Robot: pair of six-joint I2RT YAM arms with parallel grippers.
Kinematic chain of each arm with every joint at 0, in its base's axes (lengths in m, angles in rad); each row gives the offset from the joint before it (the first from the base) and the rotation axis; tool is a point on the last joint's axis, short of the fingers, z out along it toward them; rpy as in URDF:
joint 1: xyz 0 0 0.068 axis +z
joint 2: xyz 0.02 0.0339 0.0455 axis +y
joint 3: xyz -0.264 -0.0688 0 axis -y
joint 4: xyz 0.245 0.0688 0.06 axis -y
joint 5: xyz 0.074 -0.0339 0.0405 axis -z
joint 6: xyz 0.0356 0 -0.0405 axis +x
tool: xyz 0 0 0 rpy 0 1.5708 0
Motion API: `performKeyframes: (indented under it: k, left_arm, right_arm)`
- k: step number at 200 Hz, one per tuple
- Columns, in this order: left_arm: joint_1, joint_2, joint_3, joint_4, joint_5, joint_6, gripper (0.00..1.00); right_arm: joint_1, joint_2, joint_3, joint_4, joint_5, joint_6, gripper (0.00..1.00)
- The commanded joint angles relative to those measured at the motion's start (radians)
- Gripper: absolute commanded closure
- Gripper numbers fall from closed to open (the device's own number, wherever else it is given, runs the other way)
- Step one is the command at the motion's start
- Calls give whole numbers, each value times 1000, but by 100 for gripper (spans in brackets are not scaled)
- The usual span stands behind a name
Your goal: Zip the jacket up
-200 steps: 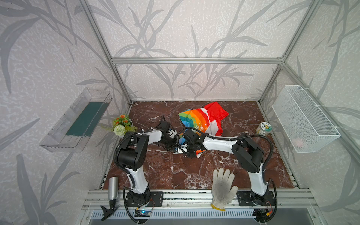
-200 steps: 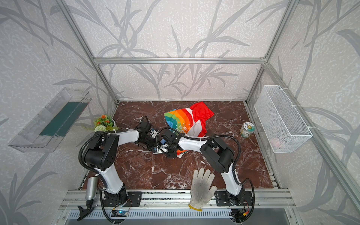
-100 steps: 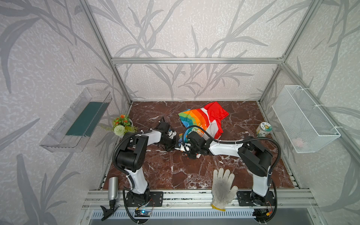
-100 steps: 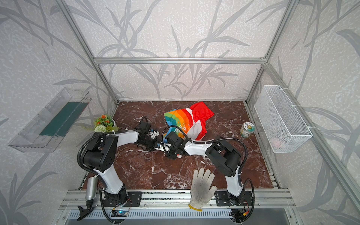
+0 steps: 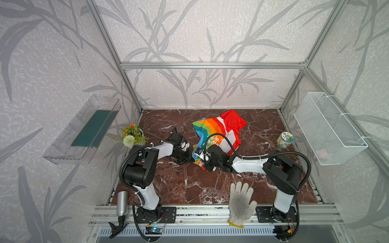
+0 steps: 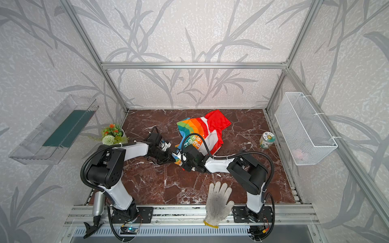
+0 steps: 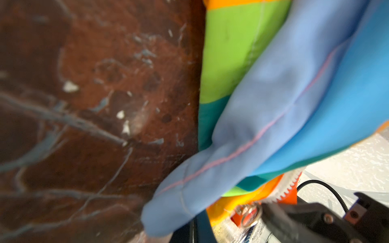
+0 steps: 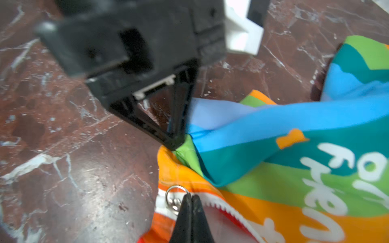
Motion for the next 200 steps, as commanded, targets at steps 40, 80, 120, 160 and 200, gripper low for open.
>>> performKeyframes:
  k: [40,80,120,160,200]
  left_arm:
    - [5,-49,-41,-45,-64,-7,100]
    - [5,-66,-40,-48,-53,-19,100]
    - [5,-78,-39,-43,-45,-33,100]
    - [2,-203,-38,-73,30,-75,100]
    - [-41,-320,-18,-146,28,-86,100]
  right_arm:
    - [35,-58,-77,189,249,163,100]
    - [52,-70,30,-63,169,142,79]
    - [146,-94,169,-438,216,226,54]
    - [157,-160,242,-728,306,549,46]
    - [158,-381,-5,-454,212,727,33]
